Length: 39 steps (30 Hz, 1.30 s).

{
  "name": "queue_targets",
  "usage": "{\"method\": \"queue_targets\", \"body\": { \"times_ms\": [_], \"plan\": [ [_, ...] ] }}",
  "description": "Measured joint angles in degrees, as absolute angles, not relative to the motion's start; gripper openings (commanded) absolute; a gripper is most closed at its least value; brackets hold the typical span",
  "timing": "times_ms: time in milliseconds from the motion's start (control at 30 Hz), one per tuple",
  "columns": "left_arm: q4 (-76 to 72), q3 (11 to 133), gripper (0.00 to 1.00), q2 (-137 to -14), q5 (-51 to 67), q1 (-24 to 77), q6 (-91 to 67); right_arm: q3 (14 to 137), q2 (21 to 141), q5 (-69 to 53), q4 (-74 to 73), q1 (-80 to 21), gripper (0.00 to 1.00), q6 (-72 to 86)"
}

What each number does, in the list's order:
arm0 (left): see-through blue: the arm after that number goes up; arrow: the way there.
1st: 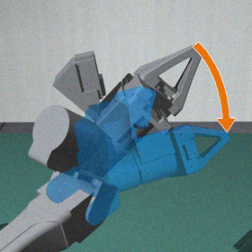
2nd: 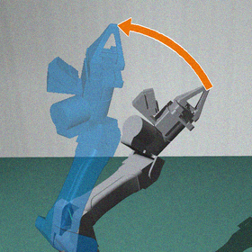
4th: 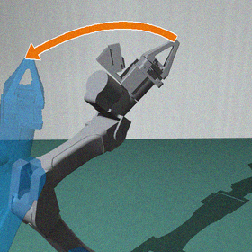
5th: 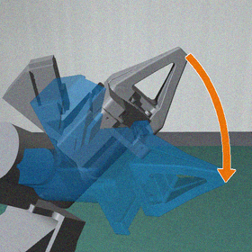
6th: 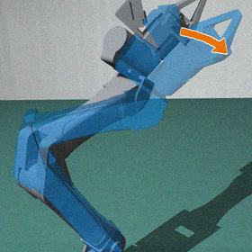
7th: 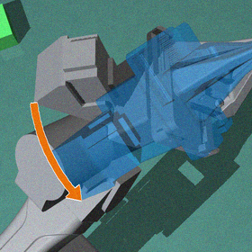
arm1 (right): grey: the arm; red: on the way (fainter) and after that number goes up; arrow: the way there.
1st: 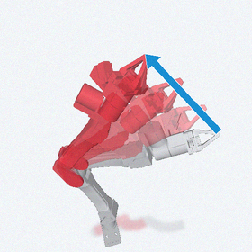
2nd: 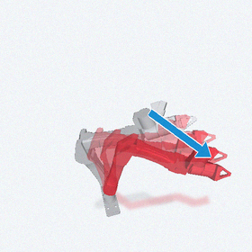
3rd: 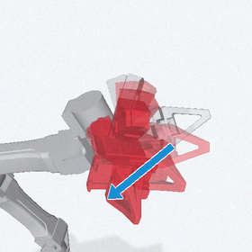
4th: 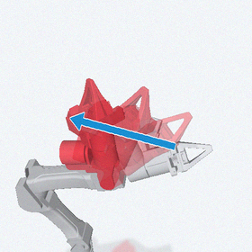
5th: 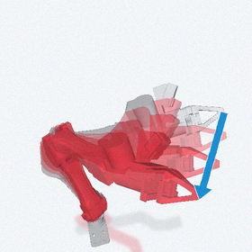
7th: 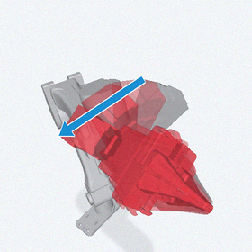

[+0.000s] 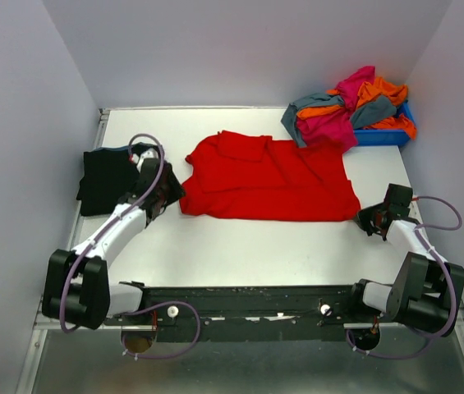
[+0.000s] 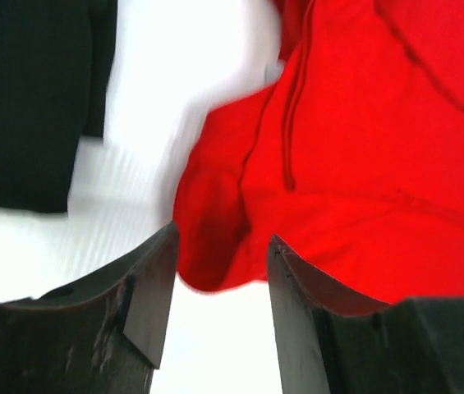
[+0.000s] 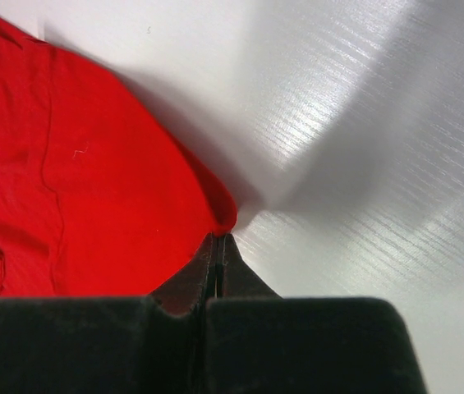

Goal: Fold and stack the t-shirts
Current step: Fold the flattened tshirt in 1/3 of the way

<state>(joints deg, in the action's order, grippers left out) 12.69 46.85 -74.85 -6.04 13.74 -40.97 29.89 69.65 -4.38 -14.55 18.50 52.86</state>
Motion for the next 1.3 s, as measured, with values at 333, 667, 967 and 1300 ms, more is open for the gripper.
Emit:
{"method": "queue_targets", "body": {
  "times_ms": [333, 667, 967, 1300],
  "plan": [
    [2.96, 22.17, 0.72, -59.55, -4.08, 16.91, -57.78, 29.89, 69.65, -4.45, -14.52, 18.50, 0.01, 52.84],
    [-11.18, 16.40, 0.71, -61.32, -3.49, 16.97, -67.00, 29.80, 69.76, -5.30, -14.09, 18.50, 0.01, 52.47],
    [-18.70, 16.36, 0.50, -69.82, -4.36, 17.02, -70.39, 29.78, 70.39, -5.67, -13.56, 18.50, 0.01, 52.45],
    [-20.29, 17.93, 0.00, -73.30, -7.42, 17.02, -69.95, 29.54, 69.89, -5.56, -13.58, 18.50, 0.01, 52.45]
  ]
}}
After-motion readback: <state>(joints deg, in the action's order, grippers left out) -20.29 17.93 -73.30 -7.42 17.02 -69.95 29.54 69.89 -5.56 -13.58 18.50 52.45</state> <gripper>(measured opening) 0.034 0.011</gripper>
